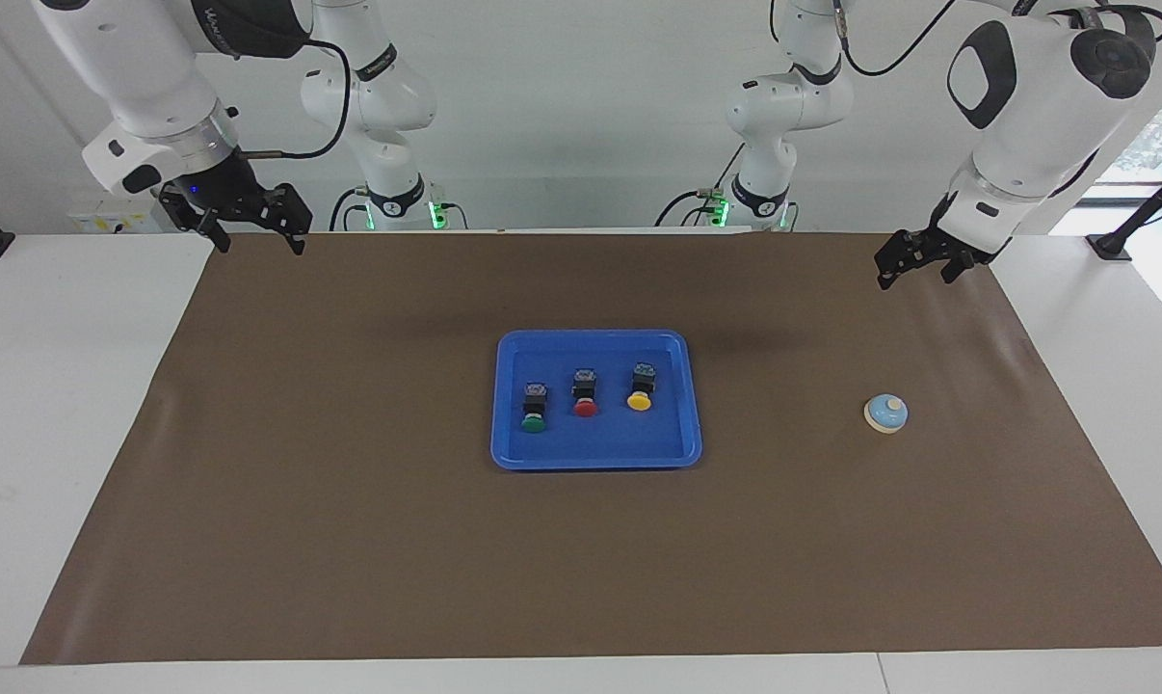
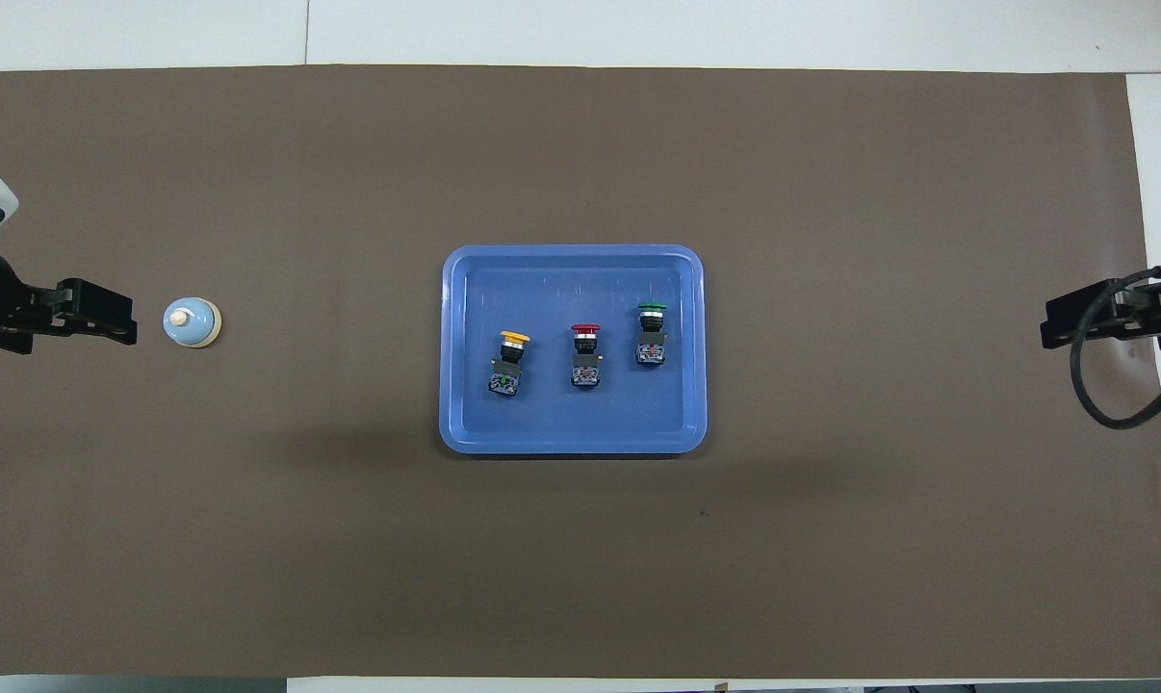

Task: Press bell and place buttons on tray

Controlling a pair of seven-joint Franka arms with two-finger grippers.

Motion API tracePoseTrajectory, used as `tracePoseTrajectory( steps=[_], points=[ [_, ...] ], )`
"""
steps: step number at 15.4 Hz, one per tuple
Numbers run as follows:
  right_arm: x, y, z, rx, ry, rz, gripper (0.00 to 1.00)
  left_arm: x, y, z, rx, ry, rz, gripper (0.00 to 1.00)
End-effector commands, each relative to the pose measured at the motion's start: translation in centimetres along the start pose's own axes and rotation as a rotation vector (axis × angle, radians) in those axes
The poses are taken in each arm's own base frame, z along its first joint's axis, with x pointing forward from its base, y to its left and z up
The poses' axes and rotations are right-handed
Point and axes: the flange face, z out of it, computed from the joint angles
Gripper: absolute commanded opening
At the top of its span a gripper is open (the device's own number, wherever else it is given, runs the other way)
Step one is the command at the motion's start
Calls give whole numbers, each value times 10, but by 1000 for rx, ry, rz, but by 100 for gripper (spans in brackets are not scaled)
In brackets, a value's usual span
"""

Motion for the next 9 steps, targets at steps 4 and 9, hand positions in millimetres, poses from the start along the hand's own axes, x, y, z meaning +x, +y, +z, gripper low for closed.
tracePoseTrajectory(
  steps=[4, 9],
  points=[
    [-6, 2, -1, -3, -5, -14, 100, 15, 0, -30, -20, -1, -1, 100],
    [-6, 2, -1, -3, -5, -14, 100, 14, 0, -28, -19, -4, -1, 100]
  ],
)
